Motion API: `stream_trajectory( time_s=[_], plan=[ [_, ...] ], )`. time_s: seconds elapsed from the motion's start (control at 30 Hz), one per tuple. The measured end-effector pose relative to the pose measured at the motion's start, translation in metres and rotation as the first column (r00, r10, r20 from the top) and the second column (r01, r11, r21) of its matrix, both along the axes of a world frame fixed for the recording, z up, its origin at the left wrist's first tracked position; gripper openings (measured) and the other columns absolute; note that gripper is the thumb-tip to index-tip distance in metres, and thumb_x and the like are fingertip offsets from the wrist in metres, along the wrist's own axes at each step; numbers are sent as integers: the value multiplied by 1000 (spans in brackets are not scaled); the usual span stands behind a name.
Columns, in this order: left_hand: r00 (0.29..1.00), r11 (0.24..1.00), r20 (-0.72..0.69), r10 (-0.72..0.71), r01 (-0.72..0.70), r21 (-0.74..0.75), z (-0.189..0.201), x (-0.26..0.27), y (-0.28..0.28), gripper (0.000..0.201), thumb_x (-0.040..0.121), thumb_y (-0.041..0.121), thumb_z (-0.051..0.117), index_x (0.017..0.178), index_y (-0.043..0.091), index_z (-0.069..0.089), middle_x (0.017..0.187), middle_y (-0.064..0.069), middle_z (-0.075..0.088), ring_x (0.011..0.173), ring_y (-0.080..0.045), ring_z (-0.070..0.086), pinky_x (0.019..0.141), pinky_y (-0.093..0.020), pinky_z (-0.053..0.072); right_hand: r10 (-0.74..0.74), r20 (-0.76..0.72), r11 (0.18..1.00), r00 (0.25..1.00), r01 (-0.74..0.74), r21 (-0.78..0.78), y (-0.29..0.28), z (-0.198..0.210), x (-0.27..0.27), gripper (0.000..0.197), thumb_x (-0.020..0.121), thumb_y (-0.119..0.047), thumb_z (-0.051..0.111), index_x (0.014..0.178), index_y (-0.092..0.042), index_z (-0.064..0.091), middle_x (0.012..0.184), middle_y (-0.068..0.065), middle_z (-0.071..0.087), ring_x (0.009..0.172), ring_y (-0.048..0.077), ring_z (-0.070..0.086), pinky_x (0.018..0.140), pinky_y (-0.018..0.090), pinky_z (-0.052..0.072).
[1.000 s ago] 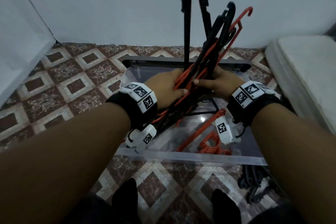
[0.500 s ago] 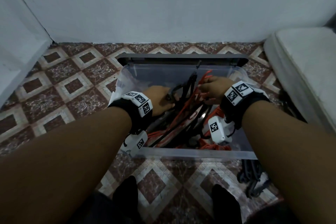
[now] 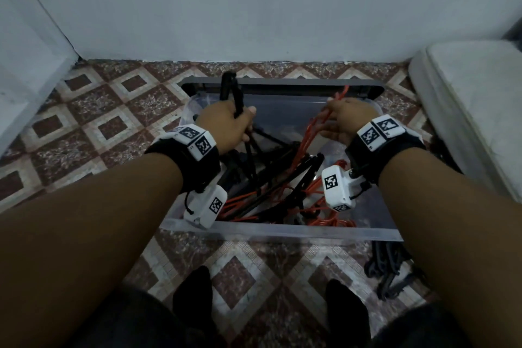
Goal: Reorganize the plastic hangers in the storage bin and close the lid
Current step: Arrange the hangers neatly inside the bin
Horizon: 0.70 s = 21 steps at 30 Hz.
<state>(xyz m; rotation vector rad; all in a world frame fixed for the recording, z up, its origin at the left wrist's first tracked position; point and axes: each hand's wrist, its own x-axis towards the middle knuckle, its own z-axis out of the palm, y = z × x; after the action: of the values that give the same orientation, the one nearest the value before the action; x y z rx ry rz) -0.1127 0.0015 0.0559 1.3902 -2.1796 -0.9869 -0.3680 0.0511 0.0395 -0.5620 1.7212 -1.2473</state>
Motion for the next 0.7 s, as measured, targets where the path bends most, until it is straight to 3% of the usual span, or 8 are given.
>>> stream_trajectory(
  time_s=[0.1, 0.17, 0.23, 0.33, 0.43, 0.53, 0.63, 0.7],
  plan=[
    [998, 999, 61, -5, 2, 46, 3, 10, -6, 43, 99, 40, 43, 79, 12, 70, 71, -3, 74, 65, -15, 71, 76, -42, 58, -95, -68, 990, 993, 87, -113, 5, 20, -9, 24, 96, -36, 54, 87, -13, 56, 64, 6, 66, 44, 19, 60, 46, 28, 52],
    [970, 993, 228, -84, 62, 101, 7, 16, -7, 48, 100, 39, 41, 88, 3, 71, 79, -11, 73, 76, -29, 70, 79, -45, 57, -122, -104, 977, 987, 101, -190, 11, 37, -11, 29, 90, -41, 56, 84, -13, 57, 62, 6, 67, 45, 20, 60, 48, 30, 52],
    [864, 970, 448, -230, 168, 175, 8, 21, -3, 53, 101, 45, 39, 92, 4, 70, 86, -16, 72, 82, -34, 66, 82, -44, 55, -118, -160, 964, 980, 74, -256, 19, 54, -9, 34, 86, -44, 57, 82, -10, 60, 65, 8, 68, 48, 21, 61, 50, 32, 53],
    [715, 958, 639, -283, 185, 217, 2, 25, 9, 47, 100, 47, 42, 71, 15, 62, 70, -3, 66, 67, -21, 65, 71, -33, 56, -107, -256, 953, 961, 26, -302, 34, 79, 0, 37, 89, -44, 56, 83, -8, 64, 72, 12, 72, 53, 21, 65, 52, 30, 54],
    [764, 960, 614, -198, 24, 280, 5, 27, 20, 36, 97, 37, 53, 69, 15, 61, 58, 2, 64, 46, -11, 62, 48, -21, 52, -125, -315, 946, 941, 17, -324, 47, 100, 11, 34, 94, -39, 50, 78, -11, 62, 67, 7, 71, 50, 18, 63, 50, 27, 53],
    [792, 918, 558, -248, 8, 396, 18, 30, 24, 36, 97, 32, 53, 75, 9, 68, 60, -4, 70, 47, -17, 66, 49, -26, 56, -168, -392, 957, 904, 54, -285, 61, 107, 17, 35, 98, -38, 43, 78, -13, 59, 63, 4, 69, 48, 16, 59, 50, 29, 52],
    [911, 905, 359, -204, 35, 424, 32, 31, 30, 44, 97, 36, 53, 70, 5, 68, 61, -9, 71, 46, -21, 64, 44, -24, 50, -138, -503, 961, 853, -8, -276, 76, 101, 14, 39, 96, -44, 43, 72, -18, 59, 65, 4, 68, 56, 22, 60, 61, 40, 53],
    [921, 926, 296, -254, 143, 351, 38, 27, 32, 42, 96, 41, 52, 77, 8, 70, 70, -7, 74, 60, -23, 69, 56, -30, 56, -85, -525, 953, 847, -84, -290, 82, 100, 9, 41, 94, -49, 44, 67, -22, 61, 63, 4, 66, 55, 22, 58, 60, 41, 50]
  ],
)
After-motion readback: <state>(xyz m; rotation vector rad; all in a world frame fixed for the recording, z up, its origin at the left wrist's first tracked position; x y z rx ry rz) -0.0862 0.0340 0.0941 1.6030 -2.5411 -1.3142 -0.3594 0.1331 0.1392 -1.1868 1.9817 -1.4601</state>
